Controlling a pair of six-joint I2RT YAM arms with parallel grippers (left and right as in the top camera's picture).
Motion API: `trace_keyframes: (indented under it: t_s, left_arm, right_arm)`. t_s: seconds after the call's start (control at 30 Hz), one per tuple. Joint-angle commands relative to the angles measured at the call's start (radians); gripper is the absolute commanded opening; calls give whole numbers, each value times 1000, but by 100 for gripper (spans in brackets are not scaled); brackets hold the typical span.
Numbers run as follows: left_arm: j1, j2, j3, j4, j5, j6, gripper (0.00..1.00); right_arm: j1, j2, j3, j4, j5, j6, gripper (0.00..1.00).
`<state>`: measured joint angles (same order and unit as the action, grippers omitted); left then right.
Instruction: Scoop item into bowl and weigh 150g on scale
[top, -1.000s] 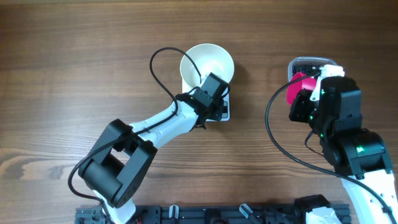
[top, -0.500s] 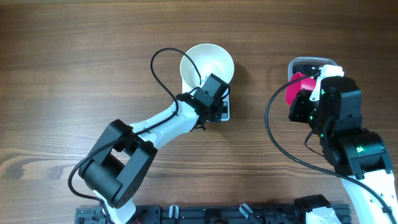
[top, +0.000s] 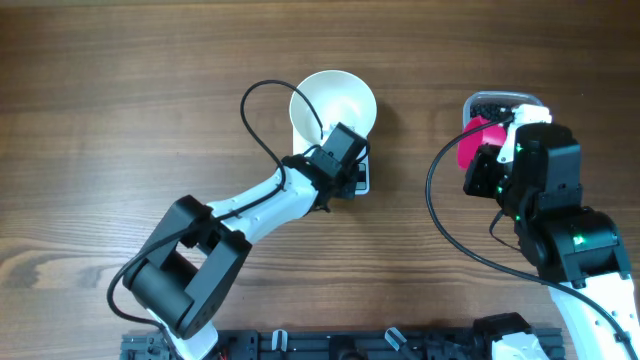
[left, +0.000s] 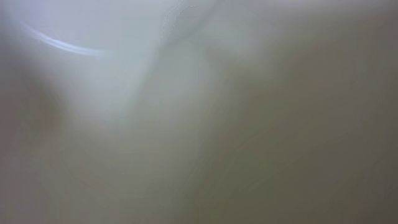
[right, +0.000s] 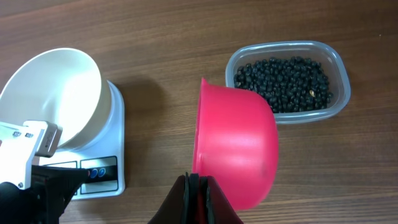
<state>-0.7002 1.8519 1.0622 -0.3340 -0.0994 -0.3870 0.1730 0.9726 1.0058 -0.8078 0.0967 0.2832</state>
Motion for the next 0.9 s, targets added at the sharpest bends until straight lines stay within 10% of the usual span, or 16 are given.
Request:
trace_keyframes:
  t_s: [0.0, 0.27, 0.53, 0.87]
  left_arm:
    - [0, 43, -68, -21, -6, -10, 4]
    - [0, -23, -34, -35, 6, -10, 4]
    - [-5, -541, -6, -262, -40, 96, 4]
    - [-5, -573, -6, -395, -47, 125, 4]
  right_arm:
    - [-3, 4, 20, -1, -21, 8, 4]
    - [-3, 3, 20, -6, -28, 8, 4]
    - [-3, 3, 20, -12, -33, 6, 4]
    - [-3, 4, 20, -27, -91, -104, 4]
